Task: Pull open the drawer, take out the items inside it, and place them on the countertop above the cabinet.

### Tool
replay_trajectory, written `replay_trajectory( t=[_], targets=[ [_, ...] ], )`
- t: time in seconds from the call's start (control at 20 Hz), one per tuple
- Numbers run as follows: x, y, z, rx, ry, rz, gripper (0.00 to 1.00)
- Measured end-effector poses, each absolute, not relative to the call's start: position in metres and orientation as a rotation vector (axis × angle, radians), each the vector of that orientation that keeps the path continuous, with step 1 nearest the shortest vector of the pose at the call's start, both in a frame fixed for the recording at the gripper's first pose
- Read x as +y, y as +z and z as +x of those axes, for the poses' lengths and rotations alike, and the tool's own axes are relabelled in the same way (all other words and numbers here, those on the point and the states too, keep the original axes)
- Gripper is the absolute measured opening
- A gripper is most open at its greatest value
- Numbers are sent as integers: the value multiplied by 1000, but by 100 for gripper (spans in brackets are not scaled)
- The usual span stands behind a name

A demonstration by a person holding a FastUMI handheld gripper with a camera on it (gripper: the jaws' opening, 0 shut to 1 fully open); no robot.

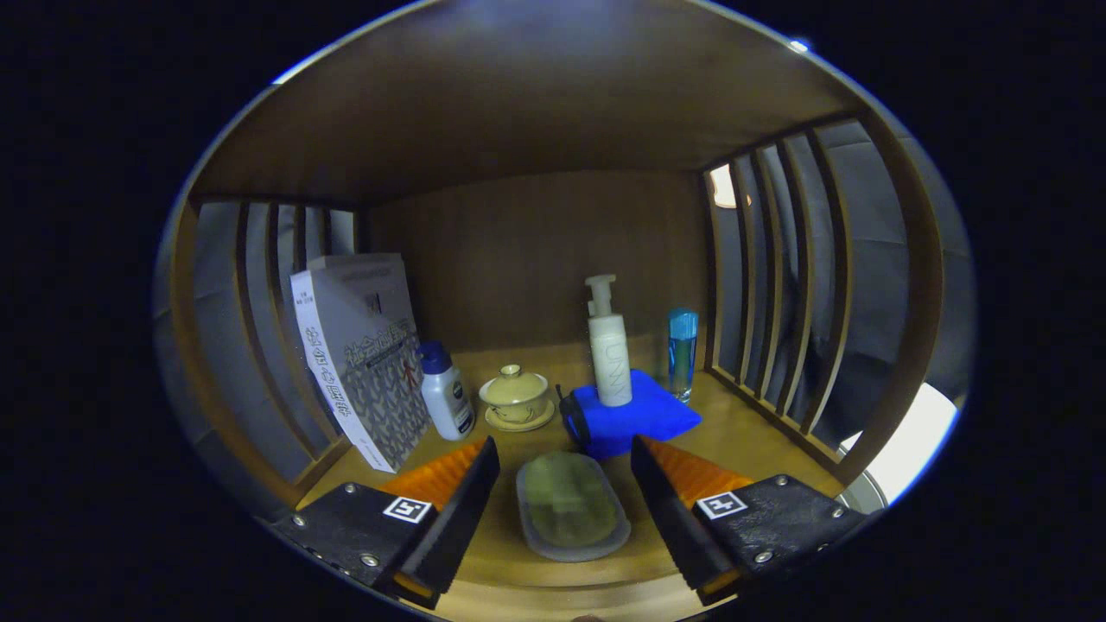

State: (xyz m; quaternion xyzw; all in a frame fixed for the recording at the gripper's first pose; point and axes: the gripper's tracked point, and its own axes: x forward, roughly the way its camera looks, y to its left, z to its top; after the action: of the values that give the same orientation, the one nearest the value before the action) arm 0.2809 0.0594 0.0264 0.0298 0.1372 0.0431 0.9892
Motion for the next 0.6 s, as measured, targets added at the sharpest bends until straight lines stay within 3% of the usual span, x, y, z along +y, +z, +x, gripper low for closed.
replay_trajectory(
  t=[0.05, 0.6],
  targets=[
    [58, 35, 270, 242, 104, 54, 95],
    [41, 65, 133, 46, 134, 44, 94]
  ],
)
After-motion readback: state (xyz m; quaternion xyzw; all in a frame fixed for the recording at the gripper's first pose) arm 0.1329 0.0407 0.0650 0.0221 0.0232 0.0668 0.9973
